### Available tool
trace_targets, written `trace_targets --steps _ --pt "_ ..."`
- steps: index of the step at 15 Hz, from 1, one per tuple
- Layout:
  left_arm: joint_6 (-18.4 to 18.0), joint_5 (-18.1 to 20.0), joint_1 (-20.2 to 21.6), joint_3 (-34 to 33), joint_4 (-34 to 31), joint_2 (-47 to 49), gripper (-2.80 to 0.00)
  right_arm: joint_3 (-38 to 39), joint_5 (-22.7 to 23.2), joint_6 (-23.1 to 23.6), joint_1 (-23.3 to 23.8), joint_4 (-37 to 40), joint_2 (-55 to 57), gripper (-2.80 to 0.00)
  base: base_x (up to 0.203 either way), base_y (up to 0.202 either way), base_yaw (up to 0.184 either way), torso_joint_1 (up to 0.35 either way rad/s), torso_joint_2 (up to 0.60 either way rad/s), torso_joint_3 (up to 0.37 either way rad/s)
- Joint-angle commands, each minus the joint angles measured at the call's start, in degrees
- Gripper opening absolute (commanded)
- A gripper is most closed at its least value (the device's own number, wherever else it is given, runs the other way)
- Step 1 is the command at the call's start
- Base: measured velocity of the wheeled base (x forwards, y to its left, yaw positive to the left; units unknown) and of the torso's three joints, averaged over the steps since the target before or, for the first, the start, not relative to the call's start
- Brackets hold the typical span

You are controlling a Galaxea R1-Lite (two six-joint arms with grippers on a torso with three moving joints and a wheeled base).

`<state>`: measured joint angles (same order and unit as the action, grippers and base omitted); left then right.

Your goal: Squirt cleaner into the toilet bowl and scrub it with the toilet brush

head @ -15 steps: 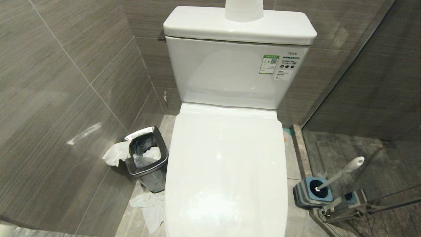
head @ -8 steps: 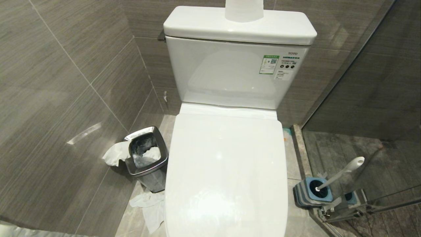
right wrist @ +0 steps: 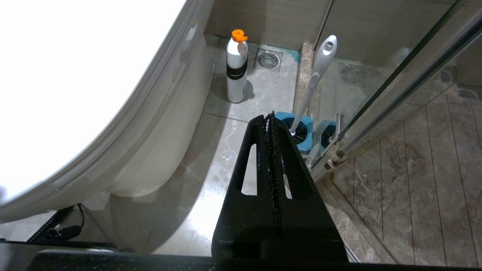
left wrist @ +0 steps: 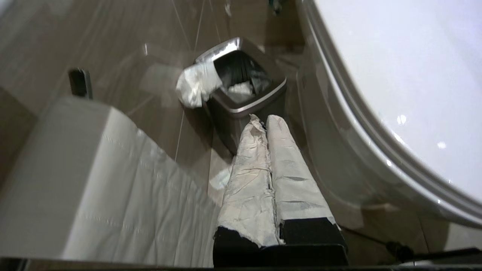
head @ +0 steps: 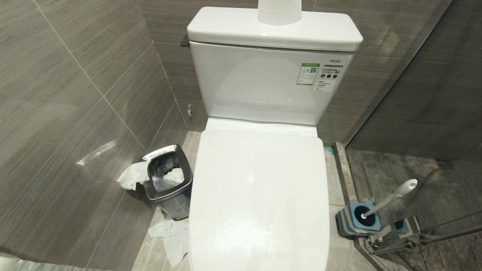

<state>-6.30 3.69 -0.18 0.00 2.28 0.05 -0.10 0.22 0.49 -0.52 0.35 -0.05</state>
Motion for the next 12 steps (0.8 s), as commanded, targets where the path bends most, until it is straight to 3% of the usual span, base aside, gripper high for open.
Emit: trace_targets --steps 1,4,8,12 --pt "0.0 -1.0 0.0 -0.2 -3.1 0.1 -2.8 0.0 0.0 0.0 0.0 0.0 0.0 -2.8 0.0 0.0 0.0 0.0 0.0 0.0" --pt "-0.3 -1.8 0.0 -0.2 -3.1 0.1 -2.8 0.0 0.0 0.0 -0.1 0.0 0.0 -2.8 0.0 0.0 0.0 0.0 0.0 0.0" --pt "4.8 -2.1 0.0 -0.2 -2.8 0.1 -2.8 0.0 0.0 0.0 0.0 0.0 0.0 -2.8 0.0 0.0 0.0 0.0 0.0 0.0" --pt "5.2 -2.6 0.0 -0.2 -2.9 0.1 -2.8 0.0 0.0 0.0 0.0 0.0 0.0 -2.8 0.0 0.0 0.0 0.0 0.0 0.0"
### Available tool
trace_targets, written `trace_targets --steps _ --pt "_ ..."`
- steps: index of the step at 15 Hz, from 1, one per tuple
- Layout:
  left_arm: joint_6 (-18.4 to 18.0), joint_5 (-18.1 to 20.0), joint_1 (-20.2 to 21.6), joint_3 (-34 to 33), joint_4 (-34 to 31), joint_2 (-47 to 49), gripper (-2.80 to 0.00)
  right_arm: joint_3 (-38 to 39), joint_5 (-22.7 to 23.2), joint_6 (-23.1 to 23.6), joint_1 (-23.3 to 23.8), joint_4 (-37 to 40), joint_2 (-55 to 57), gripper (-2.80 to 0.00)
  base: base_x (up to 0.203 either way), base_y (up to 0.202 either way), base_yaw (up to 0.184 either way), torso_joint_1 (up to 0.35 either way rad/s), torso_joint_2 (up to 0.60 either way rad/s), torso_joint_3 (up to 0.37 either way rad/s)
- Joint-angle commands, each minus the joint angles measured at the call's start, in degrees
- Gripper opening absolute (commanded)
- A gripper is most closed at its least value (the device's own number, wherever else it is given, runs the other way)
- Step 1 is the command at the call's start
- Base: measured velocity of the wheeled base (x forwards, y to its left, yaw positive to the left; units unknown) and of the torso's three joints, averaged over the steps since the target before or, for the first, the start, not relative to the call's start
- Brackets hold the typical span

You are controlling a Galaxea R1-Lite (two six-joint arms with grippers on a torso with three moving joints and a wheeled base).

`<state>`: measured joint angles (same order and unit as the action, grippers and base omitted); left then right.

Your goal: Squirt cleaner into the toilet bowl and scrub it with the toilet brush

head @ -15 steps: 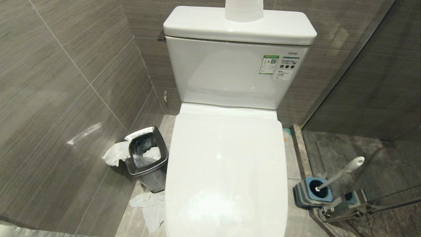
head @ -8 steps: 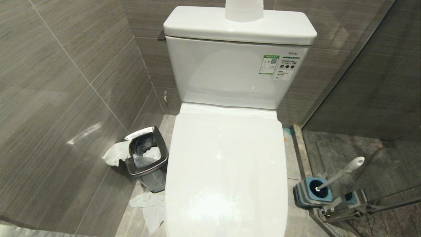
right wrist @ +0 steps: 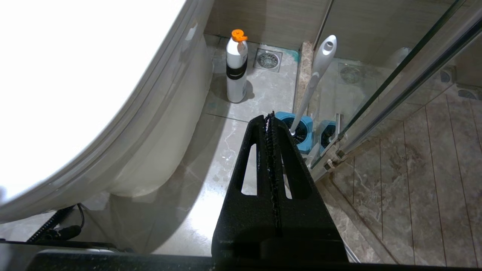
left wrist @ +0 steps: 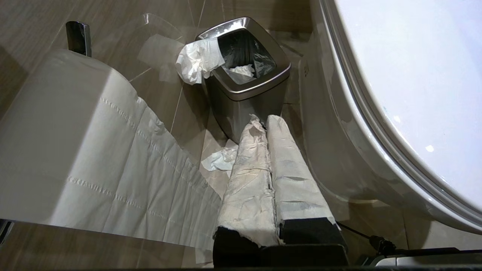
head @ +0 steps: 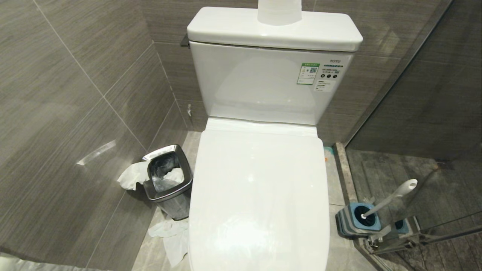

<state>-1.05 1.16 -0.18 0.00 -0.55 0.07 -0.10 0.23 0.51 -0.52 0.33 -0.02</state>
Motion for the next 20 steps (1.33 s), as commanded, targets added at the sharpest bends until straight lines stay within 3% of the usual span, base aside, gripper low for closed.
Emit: trace_targets --steps 1,20 --pt "0.0 0.0 0.0 -0.2 -0.1 0.1 -2.8 0.0 0.0 0.0 0.0 0.0 0.0 -2.8 0.0 0.0 0.0 0.0 0.0 0.0" --pt "0.1 0.0 -0.3 -0.2 -0.1 0.0 -2.8 0.0 0.0 0.0 -0.1 0.0 0.0 -2.8 0.0 0.0 0.0 0.0 0.0 0.0"
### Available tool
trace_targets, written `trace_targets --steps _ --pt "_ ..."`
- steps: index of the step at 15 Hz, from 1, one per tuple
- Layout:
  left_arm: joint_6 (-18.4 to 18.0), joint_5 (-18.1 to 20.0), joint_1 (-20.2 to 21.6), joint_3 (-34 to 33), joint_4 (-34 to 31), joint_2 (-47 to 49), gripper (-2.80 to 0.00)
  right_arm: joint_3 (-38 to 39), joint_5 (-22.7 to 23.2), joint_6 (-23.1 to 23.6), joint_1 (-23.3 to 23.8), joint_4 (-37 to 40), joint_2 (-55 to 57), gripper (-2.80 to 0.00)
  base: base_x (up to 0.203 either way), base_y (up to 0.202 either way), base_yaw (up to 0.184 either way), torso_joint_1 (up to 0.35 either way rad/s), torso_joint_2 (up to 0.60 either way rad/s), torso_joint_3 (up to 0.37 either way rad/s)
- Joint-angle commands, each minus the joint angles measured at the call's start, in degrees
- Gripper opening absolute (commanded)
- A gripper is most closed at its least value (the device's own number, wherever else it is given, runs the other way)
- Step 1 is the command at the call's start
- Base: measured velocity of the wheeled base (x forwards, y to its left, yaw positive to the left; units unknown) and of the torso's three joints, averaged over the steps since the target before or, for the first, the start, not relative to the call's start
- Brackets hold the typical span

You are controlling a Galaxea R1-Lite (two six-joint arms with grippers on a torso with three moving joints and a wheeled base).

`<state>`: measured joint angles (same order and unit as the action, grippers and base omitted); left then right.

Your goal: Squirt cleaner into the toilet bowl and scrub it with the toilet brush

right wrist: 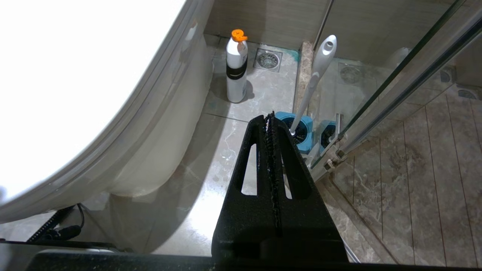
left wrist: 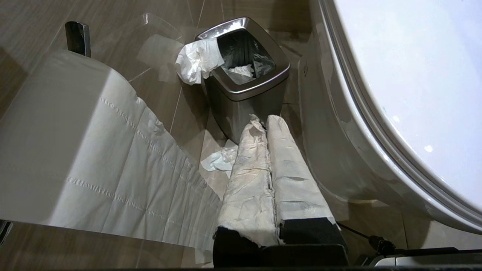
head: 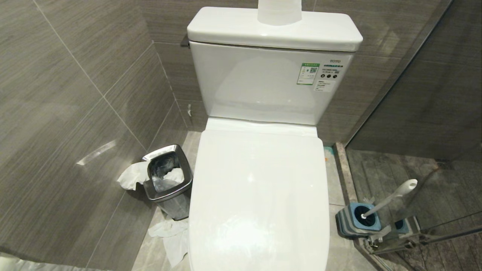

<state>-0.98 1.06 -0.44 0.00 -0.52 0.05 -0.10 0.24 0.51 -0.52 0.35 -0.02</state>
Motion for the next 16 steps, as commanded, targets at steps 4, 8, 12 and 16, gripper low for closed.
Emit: trace_targets --steps 4,8,12,16 --pt "0.0 0.0 0.0 -0.2 -0.1 0.0 -2.8 0.0 0.0 0.0 0.0 0.0 0.0 -2.8 0.0 0.0 0.0 0.0 0.0 0.0" --pt "0.0 0.0 0.0 -0.2 -0.1 0.0 -2.8 0.0 0.0 0.0 0.0 0.0 0.0 -2.8 0.0 0.0 0.0 0.0 0.0 0.0" --pt "0.1 0.0 0.0 -0.2 0.0 0.0 -2.8 0.0 0.0 0.0 0.0 0.0 0.0 -2.8 0.0 0.0 0.0 0.0 0.0 0.0" --pt "0.1 0.0 0.0 -0.2 -0.1 0.0 -2.8 0.0 0.0 0.0 0.0 0.0 0.0 -2.8 0.0 0.0 0.0 0.0 0.0 0.0"
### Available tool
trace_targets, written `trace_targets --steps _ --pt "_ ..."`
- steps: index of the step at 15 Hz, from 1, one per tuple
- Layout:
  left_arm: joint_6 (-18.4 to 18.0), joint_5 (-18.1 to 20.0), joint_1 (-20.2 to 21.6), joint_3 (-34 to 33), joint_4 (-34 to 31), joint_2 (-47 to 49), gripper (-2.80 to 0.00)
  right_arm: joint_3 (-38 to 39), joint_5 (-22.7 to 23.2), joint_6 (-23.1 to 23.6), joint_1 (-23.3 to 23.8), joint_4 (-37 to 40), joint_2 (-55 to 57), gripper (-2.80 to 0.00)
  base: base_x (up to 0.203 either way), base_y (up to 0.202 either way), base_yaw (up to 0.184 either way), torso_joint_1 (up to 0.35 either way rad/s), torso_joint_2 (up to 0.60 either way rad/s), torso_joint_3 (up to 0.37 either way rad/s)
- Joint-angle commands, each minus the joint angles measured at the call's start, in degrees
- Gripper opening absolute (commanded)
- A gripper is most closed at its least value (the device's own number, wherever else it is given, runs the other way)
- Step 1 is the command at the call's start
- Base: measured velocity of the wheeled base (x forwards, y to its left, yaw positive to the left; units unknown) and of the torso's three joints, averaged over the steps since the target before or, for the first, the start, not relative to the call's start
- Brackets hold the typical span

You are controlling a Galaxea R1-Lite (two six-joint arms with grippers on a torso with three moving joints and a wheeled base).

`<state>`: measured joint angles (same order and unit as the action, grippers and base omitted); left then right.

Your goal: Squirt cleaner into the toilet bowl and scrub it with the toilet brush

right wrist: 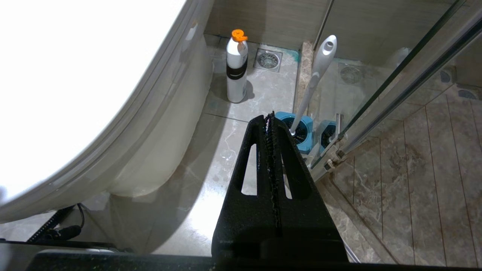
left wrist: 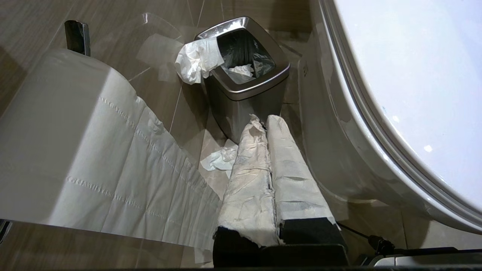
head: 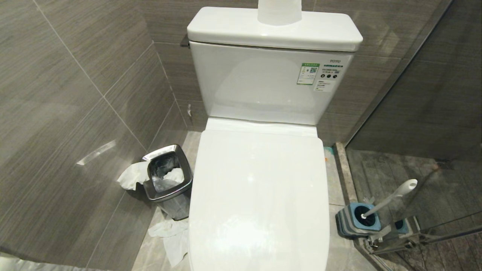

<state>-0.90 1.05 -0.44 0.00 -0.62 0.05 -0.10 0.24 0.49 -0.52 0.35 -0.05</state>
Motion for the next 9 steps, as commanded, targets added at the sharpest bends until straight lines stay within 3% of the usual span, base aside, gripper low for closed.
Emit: trace_targets --steps 1,9 --pt "0.0 0.0 0.0 -0.2 0.0 0.0 -2.8 0.0 0.0 0.0 -0.1 0.0 0.0 -2.8 0.0 0.0 0.0 0.0 0.0 0.0" --pt "-0.1 0.0 0.0 -0.2 0.0 0.0 -2.8 0.0 0.0 0.0 0.0 0.0 0.0 -2.8 0.0 0.0 0.0 0.0 0.0 0.0"
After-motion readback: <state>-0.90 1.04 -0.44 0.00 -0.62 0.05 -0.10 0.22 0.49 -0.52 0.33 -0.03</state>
